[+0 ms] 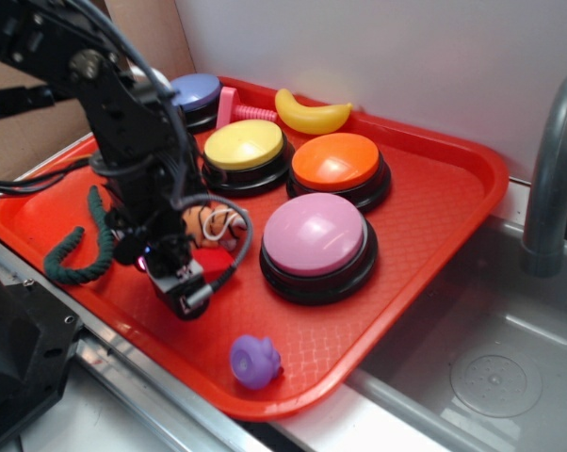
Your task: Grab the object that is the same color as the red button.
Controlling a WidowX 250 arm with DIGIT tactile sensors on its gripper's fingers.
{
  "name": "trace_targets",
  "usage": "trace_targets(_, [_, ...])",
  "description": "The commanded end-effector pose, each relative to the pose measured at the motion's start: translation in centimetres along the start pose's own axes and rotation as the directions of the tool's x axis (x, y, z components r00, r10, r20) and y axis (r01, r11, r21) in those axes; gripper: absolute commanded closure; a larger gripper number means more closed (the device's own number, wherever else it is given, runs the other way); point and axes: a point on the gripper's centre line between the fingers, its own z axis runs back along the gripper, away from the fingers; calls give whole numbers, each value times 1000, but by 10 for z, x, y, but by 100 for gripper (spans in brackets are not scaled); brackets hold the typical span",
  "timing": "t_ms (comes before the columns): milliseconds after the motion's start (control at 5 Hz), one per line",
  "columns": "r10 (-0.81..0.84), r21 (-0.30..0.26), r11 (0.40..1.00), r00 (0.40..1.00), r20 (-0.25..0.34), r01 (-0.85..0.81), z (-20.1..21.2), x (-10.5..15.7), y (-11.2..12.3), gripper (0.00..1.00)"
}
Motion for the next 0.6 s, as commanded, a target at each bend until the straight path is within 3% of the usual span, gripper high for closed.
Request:
trace_targets(0, [166,-88,983,982,85,-159,77,8,-1,100])
trace_targets(400, [254,-85,966,957,143,-244,141,-1,2,100])
